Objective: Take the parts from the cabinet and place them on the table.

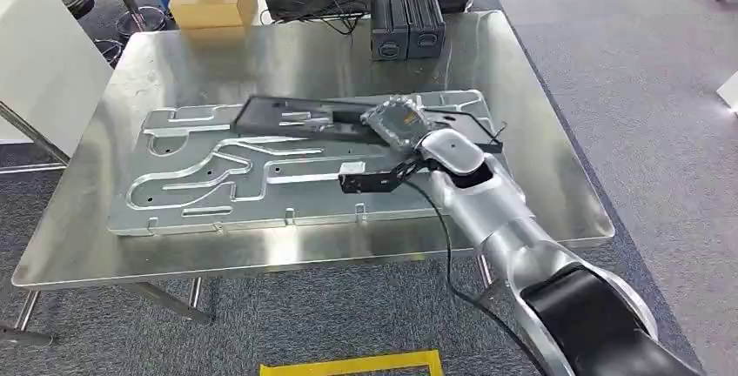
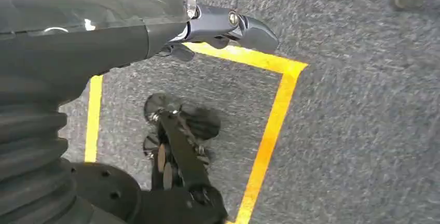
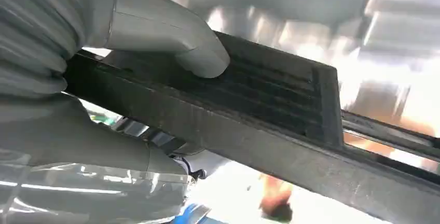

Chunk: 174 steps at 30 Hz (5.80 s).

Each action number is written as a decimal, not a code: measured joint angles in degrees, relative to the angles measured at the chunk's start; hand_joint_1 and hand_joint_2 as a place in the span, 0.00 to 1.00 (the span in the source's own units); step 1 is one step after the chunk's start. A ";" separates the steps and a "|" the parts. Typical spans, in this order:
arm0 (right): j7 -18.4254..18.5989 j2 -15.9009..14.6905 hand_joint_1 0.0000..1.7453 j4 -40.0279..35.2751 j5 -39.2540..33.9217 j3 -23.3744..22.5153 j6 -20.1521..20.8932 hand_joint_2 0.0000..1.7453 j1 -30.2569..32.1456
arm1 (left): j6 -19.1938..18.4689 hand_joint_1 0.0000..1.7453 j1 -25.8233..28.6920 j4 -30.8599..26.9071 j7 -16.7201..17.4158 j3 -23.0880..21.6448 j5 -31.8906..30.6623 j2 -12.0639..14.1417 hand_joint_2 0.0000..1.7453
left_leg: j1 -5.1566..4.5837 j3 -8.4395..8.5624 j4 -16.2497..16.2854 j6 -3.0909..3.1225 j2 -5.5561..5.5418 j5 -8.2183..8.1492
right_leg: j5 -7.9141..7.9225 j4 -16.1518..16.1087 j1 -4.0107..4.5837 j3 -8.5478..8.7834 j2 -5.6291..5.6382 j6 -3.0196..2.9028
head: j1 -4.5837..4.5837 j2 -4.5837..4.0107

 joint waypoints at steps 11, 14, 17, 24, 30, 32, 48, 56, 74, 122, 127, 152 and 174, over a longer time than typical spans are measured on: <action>2.89 2.84 0.00 13.14 -0.11 6.62 -0.23 0.00 -1.17 | -0.52 0.00 0.57 0.02 -1.62 -0.20 -0.94 0.13 1.00 | 0.32 8.51 -18.42 2.70 0.02 8.14 | -4.70 4.96 0.10 -0.61 0.13 2.45 | 0.02 0.00; 3.39 2.01 0.00 14.30 -0.92 6.66 -2.87 0.00 -0.75 | -0.31 0.00 0.51 0.02 -2.16 -0.28 -1.42 0.13 0.00 | 0.21 8.55 -18.36 3.02 0.02 8.01 | -9.24 17.46 -0.14 -7.59 0.13 2.85 | 0.02 0.00; 2.01 1.53 0.00 14.72 -3.70 6.62 -6.30 0.00 -0.47 | 0.04 0.00 0.53 0.02 -2.71 -0.28 -1.60 0.13 0.00 | 0.14 8.63 -18.14 3.04 -0.09 7.95 | -4.14 12.62 -0.15 -6.37 0.12 2.51 | 0.02 0.00; -20.14 0.96 0.00 6.02 -32.95 -2.91 1.37 0.00 2.82 | 0.13 0.00 0.62 0.11 -2.67 -0.31 -1.88 -0.13 0.00 | -0.31 9.07 -18.50 1.33 -0.08 8.11 | 0.77 -0.13 0.25 -0.64 0.08 0.64 | 0.02 0.00; -22.64 -1.59 0.00 -14.87 -66.52 -7.70 20.78 0.00 9.17 | 0.22 0.00 0.73 0.11 -1.79 -0.31 -1.07 0.13 0.00 | 0.38 1.41 -0.04 -0.02 -0.08 -1.23 | 1.26 -0.68 -0.17 -0.21 -0.27 0.19 | 0.00 0.00; -22.32 -2.89 0.00 -20.91 -75.33 -8.99 23.92 0.00 10.89 | 0.37 0.00 0.81 0.11 -1.57 -0.28 -0.90 0.13 0.00 | 0.70 3.60 -3.99 -0.14 -0.07 1.54 | 1.13 -0.57 -0.29 -0.15 -0.19 0.39 | 0.00 0.00; -24.46 -12.70 0.00 -67.20 -68.62 -38.64 8.79 0.00 38.51 | 0.00 0.00 1.58 0.11 -2.08 1.57 2.82 -0.26 0.00 | -0.22 10.87 -18.18 3.49 -0.52 6.18 | -4.19 12.02 -0.38 -5.97 -0.06 3.06 | 0.02 0.00; -24.39 -13.12 0.00 -69.62 -51.78 -54.23 -5.24 0.00 55.02 | 0.18 0.00 1.67 0.11 -2.16 2.82 3.37 -0.98 0.00 | -0.64 10.68 -17.69 2.04 -0.73 5.47 | 1.69 -1.05 -0.08 -0.02 -0.73 1.08 | 0.02 0.00; -19.47 -10.87 0.00 -69.73 -31.54 -62.67 -15.36 0.00 65.32 | 0.52 0.00 1.33 0.11 -3.89 2.84 3.19 -1.36 0.00 | -0.42 15.48 -20.62 4.34 0.27 4.21 | -4.27 8.91 -0.72 -7.62 -0.29 4.09 | 0.09 0.00; 22.45 -0.07 0.00 24.19 -5.94 -104.55 5.18 0.00 50.75 | -4.28 0.00 2.64 0.59 11.28 -4.66 -10.38 -2.93 0.00 | 0.59 6.16 -1.15 -0.45 0.42 -5.75 | 0.50 -1.15 -0.65 0.30 -0.70 1.01 | -0.04 0.00; 20.48 -0.05 0.00 24.32 -6.95 -105.45 4.92 0.00 50.55 | -4.28 0.00 2.25 0.59 11.19 -4.96 -10.49 -2.88 0.00 | 0.28 19.51 -16.54 1.16 0.33 0.49 | 3.27 -0.32 -0.35 -3.12 -0.72 1.60 | -0.04 0.00; 20.85 -0.05 0.00 24.54 -6.29 -106.06 4.27 0.00 51.06 | -2.58 0.00 2.46 0.66 10.38 -4.98 -11.39 -3.04 0.00 | -0.04 4.78 -2.94 0.74 0.51 -4.72 | -1.18 -2.95 -0.40 4.26 -0.99 0.63 | 0.00 0.00; 15.21 2.73 0.00 25.69 -8.30 -106.62 7.50 0.00 49.14 | -2.32 0.00 1.67 0.66 9.44 -6.58 -13.79 0.52 0.00 | -1.09 9.01 -18.73 3.41 0.73 7.93 | -6.05 -2.40 0.01 10.74 -0.31 2.71 | 0.00 0.00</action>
